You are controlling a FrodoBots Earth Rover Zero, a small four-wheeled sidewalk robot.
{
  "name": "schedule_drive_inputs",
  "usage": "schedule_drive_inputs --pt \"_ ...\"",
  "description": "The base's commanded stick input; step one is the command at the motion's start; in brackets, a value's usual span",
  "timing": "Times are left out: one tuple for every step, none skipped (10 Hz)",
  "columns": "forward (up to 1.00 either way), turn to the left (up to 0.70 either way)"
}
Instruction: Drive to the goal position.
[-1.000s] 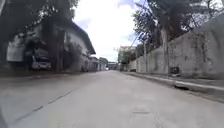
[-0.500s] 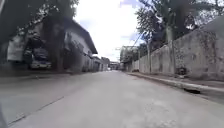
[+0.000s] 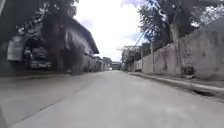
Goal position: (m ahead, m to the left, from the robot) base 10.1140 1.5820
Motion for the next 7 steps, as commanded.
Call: schedule_drive_inputs --pt "0.7 0.0" --pt "0.7 0.0" --pt "0.7 0.0" --pt "0.7 0.0" --pt "0.7 0.0" --pt "0.7 0.0" --pt "0.7 0.0"
